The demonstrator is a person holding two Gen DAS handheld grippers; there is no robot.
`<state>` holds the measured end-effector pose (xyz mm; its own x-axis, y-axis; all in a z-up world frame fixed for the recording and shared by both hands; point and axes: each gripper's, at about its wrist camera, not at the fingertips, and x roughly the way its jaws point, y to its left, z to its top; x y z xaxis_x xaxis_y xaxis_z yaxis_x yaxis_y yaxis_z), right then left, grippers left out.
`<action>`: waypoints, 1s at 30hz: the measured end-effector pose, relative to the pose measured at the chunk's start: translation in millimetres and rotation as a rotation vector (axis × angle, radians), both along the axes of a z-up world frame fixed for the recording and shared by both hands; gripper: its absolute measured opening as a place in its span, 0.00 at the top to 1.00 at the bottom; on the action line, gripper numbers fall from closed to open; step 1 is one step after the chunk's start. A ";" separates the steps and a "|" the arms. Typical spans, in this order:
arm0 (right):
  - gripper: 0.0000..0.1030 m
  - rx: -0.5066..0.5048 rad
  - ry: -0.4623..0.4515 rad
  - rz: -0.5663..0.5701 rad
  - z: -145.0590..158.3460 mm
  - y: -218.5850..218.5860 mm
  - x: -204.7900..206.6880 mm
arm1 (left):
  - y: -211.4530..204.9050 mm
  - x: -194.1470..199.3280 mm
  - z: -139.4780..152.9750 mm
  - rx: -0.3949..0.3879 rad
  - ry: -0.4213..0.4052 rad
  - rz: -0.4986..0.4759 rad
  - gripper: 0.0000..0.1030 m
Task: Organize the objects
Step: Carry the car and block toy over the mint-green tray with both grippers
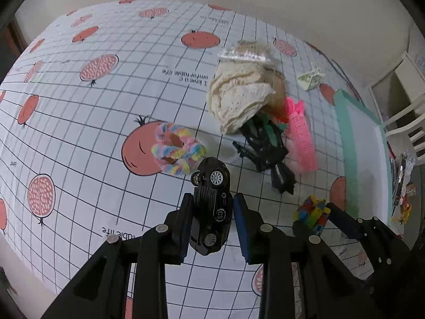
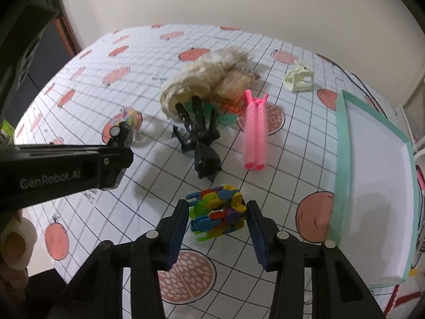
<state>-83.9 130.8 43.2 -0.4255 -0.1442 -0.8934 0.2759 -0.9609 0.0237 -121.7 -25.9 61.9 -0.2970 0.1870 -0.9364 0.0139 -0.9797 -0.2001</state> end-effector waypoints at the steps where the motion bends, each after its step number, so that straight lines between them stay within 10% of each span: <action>1: 0.54 -0.009 0.007 -0.008 3.2 3.0 -0.7 | -5.4 10.0 6.2 0.004 0.009 0.003 0.69; 16: 0.54 -0.079 0.205 -0.332 76.1 121.3 -36.9 | 67.2 -15.2 67.8 0.048 0.212 -0.063 0.69; 30: 0.54 -0.067 0.262 -0.496 84.9 200.2 -72.1 | 173.7 -59.4 86.6 0.148 0.283 -0.184 0.69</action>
